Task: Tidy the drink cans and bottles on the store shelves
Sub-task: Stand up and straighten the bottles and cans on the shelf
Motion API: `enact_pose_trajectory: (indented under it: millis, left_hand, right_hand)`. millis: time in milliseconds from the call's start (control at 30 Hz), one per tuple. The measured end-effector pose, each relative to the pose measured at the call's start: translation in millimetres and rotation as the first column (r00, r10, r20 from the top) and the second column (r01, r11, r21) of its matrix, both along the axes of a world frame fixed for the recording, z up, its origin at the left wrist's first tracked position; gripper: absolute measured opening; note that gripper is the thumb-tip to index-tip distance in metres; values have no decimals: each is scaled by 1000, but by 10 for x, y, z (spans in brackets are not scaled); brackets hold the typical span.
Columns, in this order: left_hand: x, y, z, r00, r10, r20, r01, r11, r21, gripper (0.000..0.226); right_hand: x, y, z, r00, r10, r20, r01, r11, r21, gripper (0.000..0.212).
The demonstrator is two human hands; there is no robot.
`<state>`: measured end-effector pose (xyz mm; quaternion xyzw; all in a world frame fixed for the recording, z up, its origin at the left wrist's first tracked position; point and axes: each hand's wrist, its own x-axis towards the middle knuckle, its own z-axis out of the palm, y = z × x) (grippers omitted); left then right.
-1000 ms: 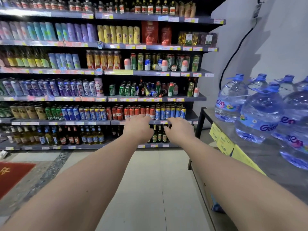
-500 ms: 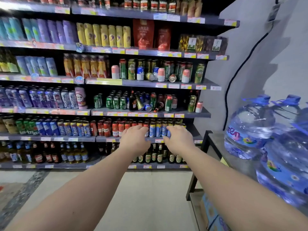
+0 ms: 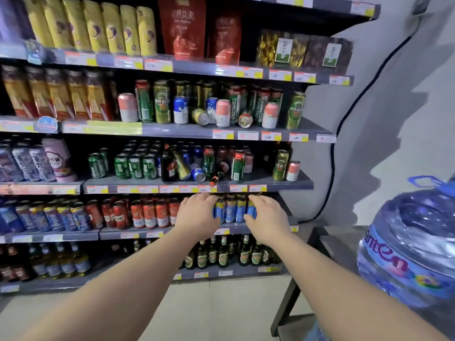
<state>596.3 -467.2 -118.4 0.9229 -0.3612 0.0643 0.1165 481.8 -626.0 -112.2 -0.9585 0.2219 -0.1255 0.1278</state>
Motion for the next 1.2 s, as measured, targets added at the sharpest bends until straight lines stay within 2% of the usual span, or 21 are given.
enact_pose_trajectory:
  millis: [167,433,700,867,967,1100,1200]
  left_hand:
    - [624,-593,-228,999,34,-23,-33,999,19,65]
    - [1502,-1294,-348,985,164,-50,-167,985,-53,60]
    - [2198,-1611,-647,968,233,-95,-238,970,-46,60]
    - [2670,-1771,-821,978,180,-106,-188,980,-66,57]
    - [2960,-1819,-936,982,143,-125,-151,987,-57,64]
    - [3276,-1872,-1192,976,93,-196,-97,995,-12,73]
    - [3392,-1964,-1401,949,144,-282,-140,990,32,72]
  right_hand:
    - [711,-621,-208,999,30,-35,-30,1000,-3,56]
    - [1815,-1517,-412,984,174,-49,-172,984,40,57]
    - [2635,-1848,-723,959,263,-105,-251,961,115,56]
    - [3052,-1961,-791,966,232,-112,-219,968,119,55]
    - [3267,-1964,-829,974,203,-95,-190,972,135,54]
    - [3456,-1921,-968,984,146,-104,-128,978,168,54]
    - [3509,-1928,-1092,983,126,-135,-97,974,204,54]
